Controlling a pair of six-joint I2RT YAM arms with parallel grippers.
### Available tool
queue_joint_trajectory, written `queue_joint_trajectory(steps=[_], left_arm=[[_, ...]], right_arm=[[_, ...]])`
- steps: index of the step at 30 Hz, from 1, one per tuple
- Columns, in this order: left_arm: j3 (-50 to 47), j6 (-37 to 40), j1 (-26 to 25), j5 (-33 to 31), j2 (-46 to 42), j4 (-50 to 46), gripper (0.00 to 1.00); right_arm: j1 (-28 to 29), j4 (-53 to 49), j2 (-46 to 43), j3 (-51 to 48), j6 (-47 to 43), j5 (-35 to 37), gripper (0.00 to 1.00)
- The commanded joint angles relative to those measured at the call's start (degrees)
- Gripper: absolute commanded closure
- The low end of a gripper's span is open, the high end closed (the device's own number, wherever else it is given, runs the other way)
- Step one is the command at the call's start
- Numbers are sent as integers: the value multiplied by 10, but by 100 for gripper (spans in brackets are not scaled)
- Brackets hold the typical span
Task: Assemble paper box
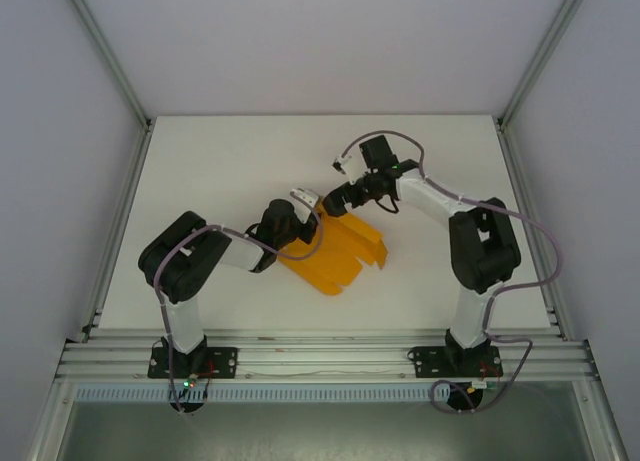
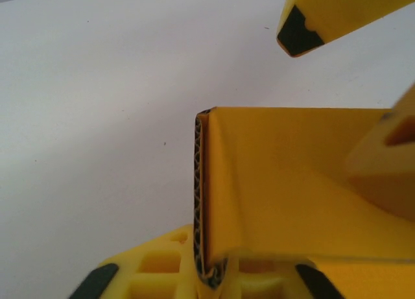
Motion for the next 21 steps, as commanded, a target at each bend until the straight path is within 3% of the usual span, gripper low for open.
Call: queue_joint_trajectory(steps=[1,7,12,14,16,17,21], left_arm=[[-2,-10,-3,4,10,11,76],[21,-27,0,-20,19,16,64],[46,-33,5,-13,43,15,64],[57,-43,7,-12,50,13,70],[65,-46,7,-17,54,4,83],[69,-51,7,-28,54,-4,99],[61,-60,6,-81,49,-4,100]], right_arm=[[8,-46,32,-12,-27,45,0],[7,-91,49,17,-32,42,0],[5,-119,58,27,-40,41,0],[4,-133,63,36,-41,30,0],[2,-141,67,41,-40,26,0],[2,-141,68,43,-34,29,0],[0,-142,65,45,-22,28,0]])
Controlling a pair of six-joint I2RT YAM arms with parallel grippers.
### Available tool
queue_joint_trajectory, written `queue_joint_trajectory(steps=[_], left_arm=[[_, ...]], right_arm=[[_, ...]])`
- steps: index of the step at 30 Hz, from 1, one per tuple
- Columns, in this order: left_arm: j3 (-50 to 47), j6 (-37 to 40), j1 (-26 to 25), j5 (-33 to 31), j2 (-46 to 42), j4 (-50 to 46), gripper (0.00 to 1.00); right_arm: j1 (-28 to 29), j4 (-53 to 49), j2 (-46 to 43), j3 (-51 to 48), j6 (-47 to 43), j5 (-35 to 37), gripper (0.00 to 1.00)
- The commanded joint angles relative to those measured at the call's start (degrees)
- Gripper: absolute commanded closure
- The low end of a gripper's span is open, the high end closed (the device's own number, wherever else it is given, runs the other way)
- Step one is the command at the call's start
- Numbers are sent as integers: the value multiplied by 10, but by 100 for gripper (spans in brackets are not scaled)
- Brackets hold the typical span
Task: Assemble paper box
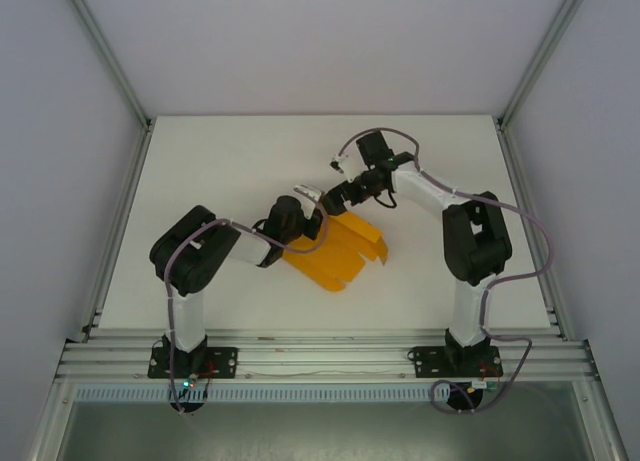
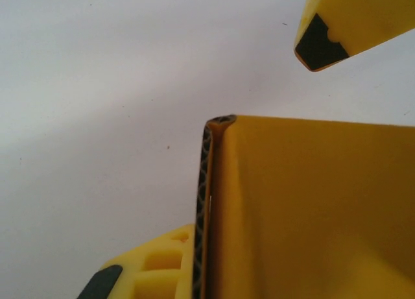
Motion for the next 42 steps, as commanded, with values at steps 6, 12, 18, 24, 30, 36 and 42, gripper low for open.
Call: queue_joint_trajectory(steps=[6,12,18,24,30,36,42], left_arm=[[7,-56,3,-123,-40,-48,100],[47,-128,3,-216,-97,-213,100],[89,-165,4,-226,-116,-331,100],[104,-181,8,-208,-137,-368,100],[92,-187,14,-169,-163,-368,100],[54,-158,14,-87,-194,-321,100],[49,-148,15,-69,-200,-318,100]], right_arm=[[-3,-13,-63,-27,70,86,0],[-6,53,-212,-87,137,275,0],[-13,57,-324,-171,162,263,0],[-24,76,-355,-234,208,194,0],[-52,122,-330,-268,237,172,0],[-107,179,-291,-269,257,128,0],[-131,188,-241,-239,244,29,0]])
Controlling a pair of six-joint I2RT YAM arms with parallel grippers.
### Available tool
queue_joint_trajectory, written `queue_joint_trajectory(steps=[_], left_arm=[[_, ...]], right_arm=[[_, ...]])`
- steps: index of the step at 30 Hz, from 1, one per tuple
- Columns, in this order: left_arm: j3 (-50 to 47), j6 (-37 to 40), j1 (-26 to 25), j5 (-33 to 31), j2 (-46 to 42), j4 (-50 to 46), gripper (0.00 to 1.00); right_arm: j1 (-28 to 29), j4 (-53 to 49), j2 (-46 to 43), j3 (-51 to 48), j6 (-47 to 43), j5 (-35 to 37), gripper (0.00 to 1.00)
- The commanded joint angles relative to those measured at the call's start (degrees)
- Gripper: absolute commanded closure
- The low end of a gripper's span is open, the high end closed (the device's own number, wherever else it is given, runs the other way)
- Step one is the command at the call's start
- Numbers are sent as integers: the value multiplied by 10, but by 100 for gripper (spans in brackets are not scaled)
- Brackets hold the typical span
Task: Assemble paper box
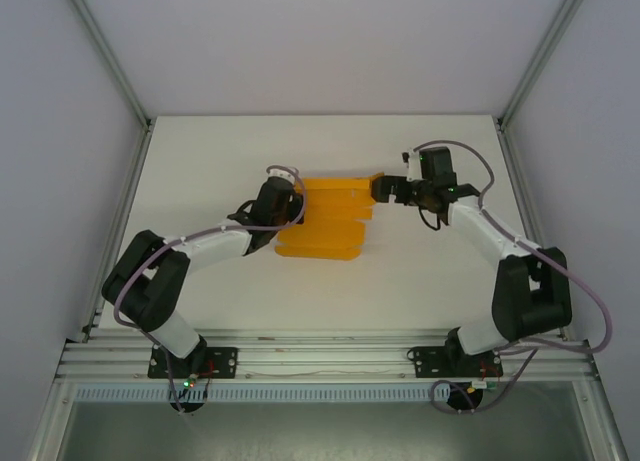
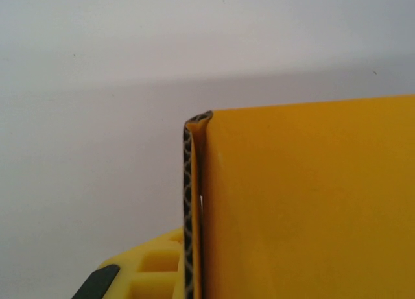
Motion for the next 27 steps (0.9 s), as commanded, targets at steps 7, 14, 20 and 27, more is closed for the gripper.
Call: queue_joint_trajectory(steps=[7,14,20,27], left_arm=[[7,12,2,45,4,35,100],[21,-2,3,-21,10,2,100],[25,-7,2,-15,12,4,100],[27,-10,3,-9,11,5,100]], right_arm=[[-4,20,-12,14,-47,-141,0],[-4,-31,-115,-5,-64,-48,0],[0,-7,-121,-4,-56,-114,0],[36,-21,-45,26,-91,-72,0]])
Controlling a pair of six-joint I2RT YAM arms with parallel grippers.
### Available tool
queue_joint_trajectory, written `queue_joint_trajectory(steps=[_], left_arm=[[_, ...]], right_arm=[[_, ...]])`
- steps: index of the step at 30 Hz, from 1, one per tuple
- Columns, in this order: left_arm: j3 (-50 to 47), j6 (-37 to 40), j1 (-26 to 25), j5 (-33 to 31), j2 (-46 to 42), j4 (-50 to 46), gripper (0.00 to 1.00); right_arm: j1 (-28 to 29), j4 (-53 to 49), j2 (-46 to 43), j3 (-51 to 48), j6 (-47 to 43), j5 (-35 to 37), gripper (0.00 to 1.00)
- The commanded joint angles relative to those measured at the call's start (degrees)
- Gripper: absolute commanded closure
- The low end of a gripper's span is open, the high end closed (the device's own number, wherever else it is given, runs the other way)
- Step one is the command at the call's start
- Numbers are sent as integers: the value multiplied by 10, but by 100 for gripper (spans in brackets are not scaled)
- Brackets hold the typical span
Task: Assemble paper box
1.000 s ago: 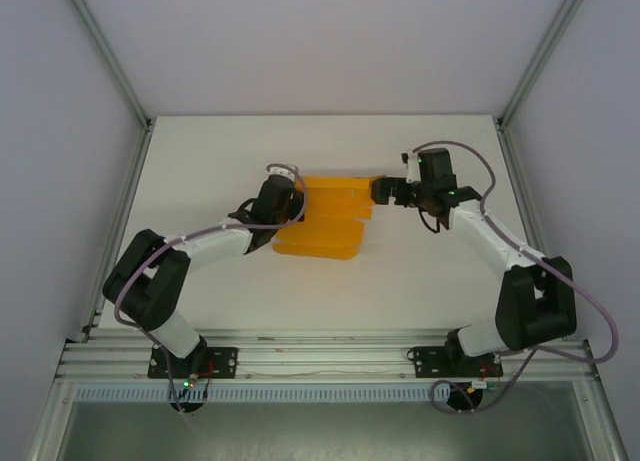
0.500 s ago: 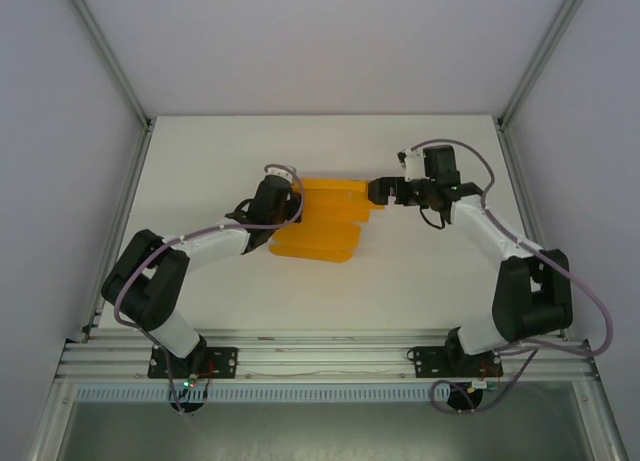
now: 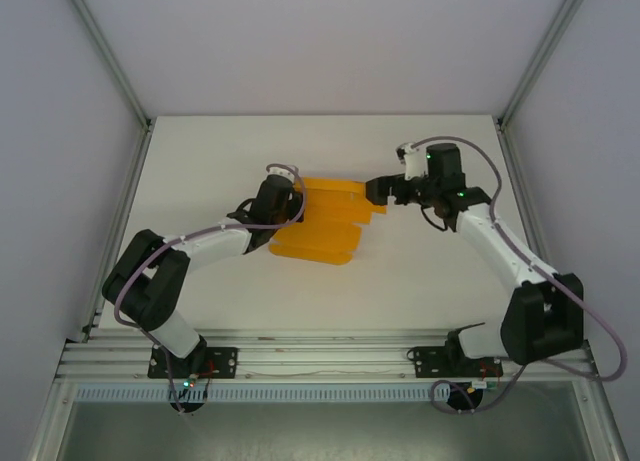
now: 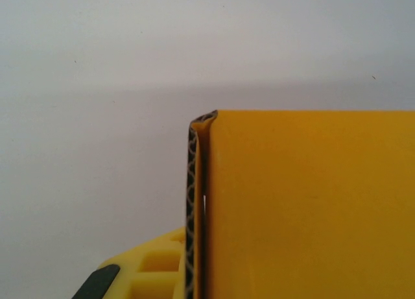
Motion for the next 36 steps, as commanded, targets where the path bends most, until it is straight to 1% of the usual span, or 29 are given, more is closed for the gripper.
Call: queue_joint_trajectory(steps=[1,5,6,7,10,13,16,21,24,26,28,31,33,36], left_arm=[[17,-12,-2,-6,10,5,100],[21,-17,-2,-4,16,6,100],[22,-18,-2,-6,17,5,100],[23,-19,-2,-7,17,5,100],[24,-24,-3,-14,20,4,100],[22,-31,-2,-27,17,4,100],[20,-33,-2,-41,12,2,100],[20,-40,-2,-63,4,-1,100],[19,-48,1,-67,-1,4,100],[21,-48,3,-65,-4,4,100],[22,-45,3,-66,-7,4,100],[25,-44,4,-61,-10,0,100],[29,-47,5,-55,-11,-5,100],[27,-49,6,-45,-15,-2,100]], right_arm=[[23,-1,38,24,-27,33,0],[50,40,85,37,-12,50,1],[59,58,94,38,-2,68,0],[67,76,101,37,6,92,0],[94,137,112,29,45,197,0],[107,203,107,2,126,296,0],[110,190,94,-8,145,326,0],[110,119,19,-48,116,334,0],[108,41,-27,-67,95,338,0],[106,6,-55,-89,89,341,0],[101,-9,-76,-108,87,338,0],[92,-12,-88,-127,77,305,0],[91,-1,-82,-133,65,282,0],[83,25,-59,-137,65,286,0]])
